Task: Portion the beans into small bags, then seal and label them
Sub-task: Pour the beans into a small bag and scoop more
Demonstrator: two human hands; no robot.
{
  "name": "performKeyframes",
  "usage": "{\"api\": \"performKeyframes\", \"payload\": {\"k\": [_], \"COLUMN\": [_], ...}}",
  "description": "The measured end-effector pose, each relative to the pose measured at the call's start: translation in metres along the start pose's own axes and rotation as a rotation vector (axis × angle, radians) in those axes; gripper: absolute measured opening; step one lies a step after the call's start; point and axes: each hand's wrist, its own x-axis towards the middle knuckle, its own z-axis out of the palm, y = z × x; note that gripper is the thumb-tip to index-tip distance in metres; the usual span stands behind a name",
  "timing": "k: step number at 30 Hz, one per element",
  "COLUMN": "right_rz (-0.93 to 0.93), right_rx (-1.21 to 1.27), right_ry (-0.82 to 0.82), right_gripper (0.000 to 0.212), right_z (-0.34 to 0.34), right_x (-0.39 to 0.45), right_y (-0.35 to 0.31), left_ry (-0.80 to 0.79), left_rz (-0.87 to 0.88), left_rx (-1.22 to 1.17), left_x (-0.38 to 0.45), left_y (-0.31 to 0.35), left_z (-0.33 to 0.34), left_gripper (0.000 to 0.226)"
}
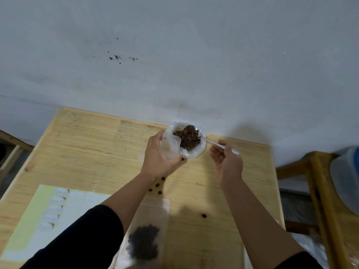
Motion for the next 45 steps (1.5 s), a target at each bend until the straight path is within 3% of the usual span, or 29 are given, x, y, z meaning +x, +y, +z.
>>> {"api": "performKeyframes", "payload": {"k": [7,13,17,21,25,29,31,37,45], "right_rz": [-0.078,-0.505,-0.585,-0.663,-0.539,-0.085,0.011,0.016,-0.115], "right_rx": [-0.165,-0.457,-0.525,-0.807,-0.773,-0.347,-0.217,-0.068,-0.152], "right_ry": [-0.144,-0.254,-0.079,0.01,-0.004,0.086,0.107,0.095,-0.051], "right_gripper": [0.026,0.023,0.023,0.02,0.021,0.018,0.019,0.024,0.029], "right_z": [0.0,0.006,0.003,-0.003,0.001,0.011,0.013,0.008,0.011], "right_x": [-0.025,-0.04,-0.028,-0.008,-0.003,0.004,0.007,0.005,-0.017], "right_y": [-0.011,-0.008,-0.004,0.017,0.036,0.045,0.043,0.025,-0.008], "left_ry": [0.009,0.004,0.007,0.008,0.015,0.003,-0.006,-0.03,-0.045], "left_rz": [0.015,0.027,0.017,0.009,0.005,-0.007,-0.006,-0.017,-0.013], "left_rx": [0.01,0.009,-0.001,-0.001,0.003,-0.005,-0.009,-0.017,-0.009], "left_x": [0.002,0.001,0.001,0.0,-0.001,-0.001,0.0,0.003,0.004], "left_y": [-0.001,0.001,-0.003,-0.002,-0.001,0.0,0.0,-0.001,-0.001], "left_z": [0.006,0.007,0.004,0.003,0.003,0.003,0.004,0.004,0.004], "left_gripper": [0.098,0.098,0.099,0.1,0.099,0.098,0.098,0.1,0.101]}}
